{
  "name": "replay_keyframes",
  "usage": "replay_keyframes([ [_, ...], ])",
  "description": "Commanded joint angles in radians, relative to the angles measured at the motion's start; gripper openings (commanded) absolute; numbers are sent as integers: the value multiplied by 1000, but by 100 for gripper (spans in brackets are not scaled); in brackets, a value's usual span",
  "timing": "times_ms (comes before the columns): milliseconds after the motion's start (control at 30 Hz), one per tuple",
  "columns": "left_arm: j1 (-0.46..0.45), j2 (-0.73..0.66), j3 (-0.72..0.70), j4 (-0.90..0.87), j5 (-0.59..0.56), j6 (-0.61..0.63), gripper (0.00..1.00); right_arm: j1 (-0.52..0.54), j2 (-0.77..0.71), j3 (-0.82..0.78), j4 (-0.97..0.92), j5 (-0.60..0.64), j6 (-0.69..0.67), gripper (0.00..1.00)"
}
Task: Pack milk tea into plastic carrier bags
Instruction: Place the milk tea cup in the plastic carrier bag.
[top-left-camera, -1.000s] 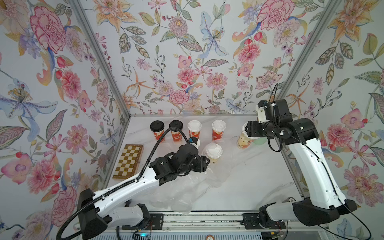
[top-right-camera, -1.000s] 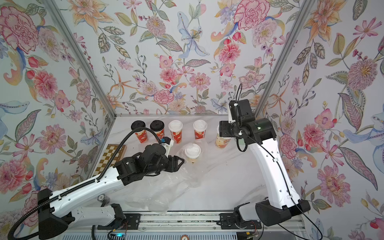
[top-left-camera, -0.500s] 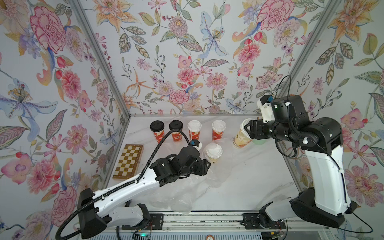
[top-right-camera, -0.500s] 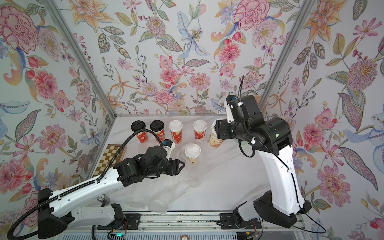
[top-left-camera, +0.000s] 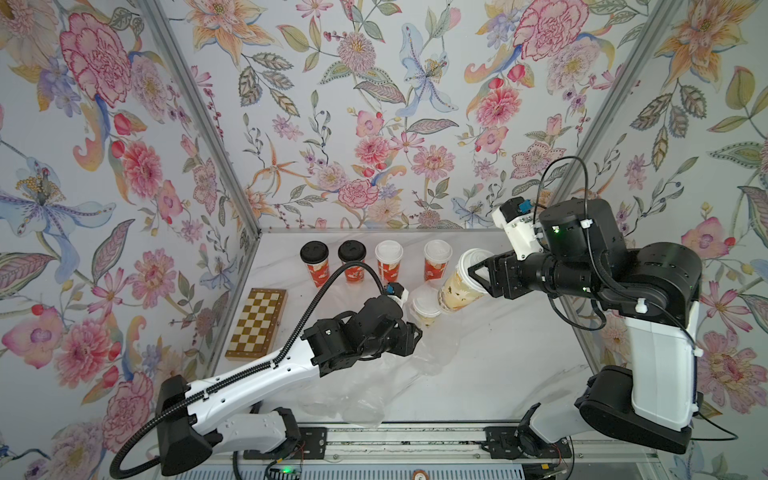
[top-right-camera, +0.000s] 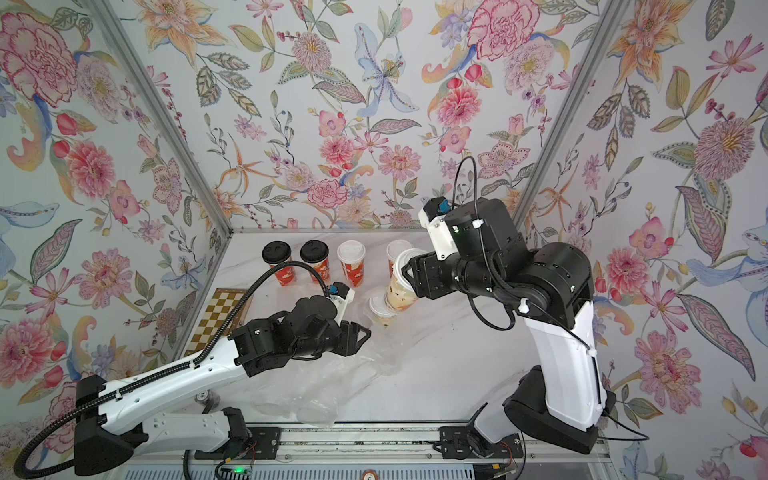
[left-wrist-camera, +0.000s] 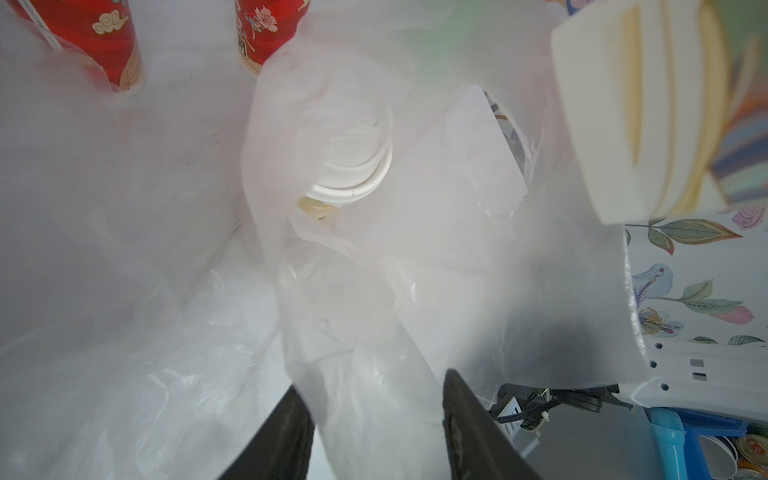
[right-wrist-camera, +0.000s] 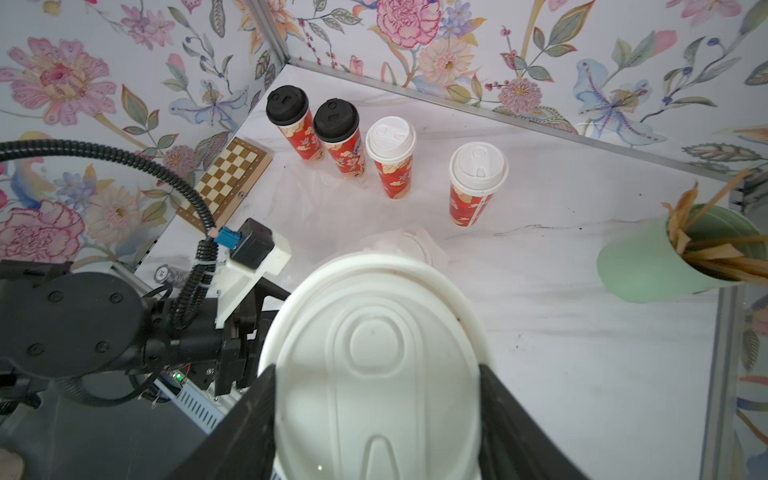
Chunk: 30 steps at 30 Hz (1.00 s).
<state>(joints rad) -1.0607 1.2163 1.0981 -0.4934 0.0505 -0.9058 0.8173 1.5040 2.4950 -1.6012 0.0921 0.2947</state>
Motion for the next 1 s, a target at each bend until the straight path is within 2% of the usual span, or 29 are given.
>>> replay_keyframes([
  [0, -12, -21, -3, 10, 10, 8, 43, 28, 7, 17, 20, -73, -10, 51],
  [267, -12, -45, -15, 45, 3, -4, 16, 61, -31, -104, 10, -102, -15, 51],
  [400, -12, -50, -15, 66, 17, -6, 8, 69, -51, -180, 4, -74, -9, 51],
  [500, -11, -54, -15, 80, 21, -7, 4, 73, -57, -244, 24, -54, 4, 51],
  [967, -11, -44, -11, 135, 43, -19, 1, 153, -126, -631, 283, 83, 99, 50],
])
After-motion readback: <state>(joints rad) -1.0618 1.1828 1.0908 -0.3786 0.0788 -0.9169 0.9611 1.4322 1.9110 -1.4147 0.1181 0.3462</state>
